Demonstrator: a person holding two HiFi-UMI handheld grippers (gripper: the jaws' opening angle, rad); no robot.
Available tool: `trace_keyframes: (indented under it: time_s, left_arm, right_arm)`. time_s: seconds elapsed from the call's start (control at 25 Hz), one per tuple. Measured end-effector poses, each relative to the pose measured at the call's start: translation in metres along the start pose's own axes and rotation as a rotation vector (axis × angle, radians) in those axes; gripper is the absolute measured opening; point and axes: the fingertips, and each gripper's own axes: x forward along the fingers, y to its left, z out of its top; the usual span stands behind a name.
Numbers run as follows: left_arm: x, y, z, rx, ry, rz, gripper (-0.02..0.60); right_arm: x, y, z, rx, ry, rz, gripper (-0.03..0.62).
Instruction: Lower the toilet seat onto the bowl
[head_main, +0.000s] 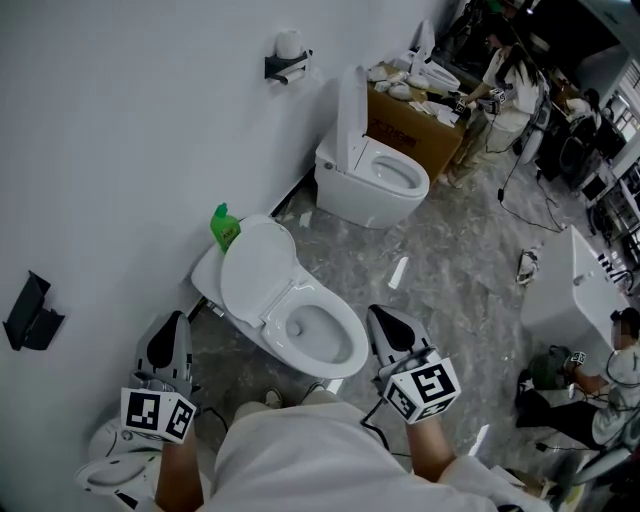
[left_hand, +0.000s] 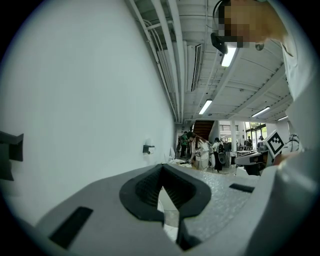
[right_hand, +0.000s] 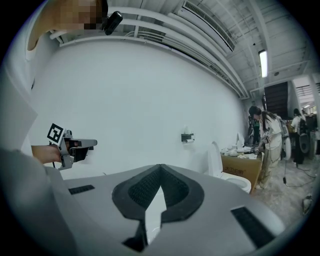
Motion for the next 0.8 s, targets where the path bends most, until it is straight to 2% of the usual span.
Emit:
trace_keyframes:
  time_s: [0.28,0.8]
  left_arm:
    - [0.001,-0.003,-0.002,0.000,-0.009,-0.007,0.006]
    - [0.017,-0.019,-0.001,0.007,-0.015,-0.063,0.006]
  right_arm:
    - [-0.005,-0.002,-0.004,0.008,-0.008,-0.024,-0.003]
    - [-0.016,-0.010,-0.009,0.011,0.003,-0.058,-0.003]
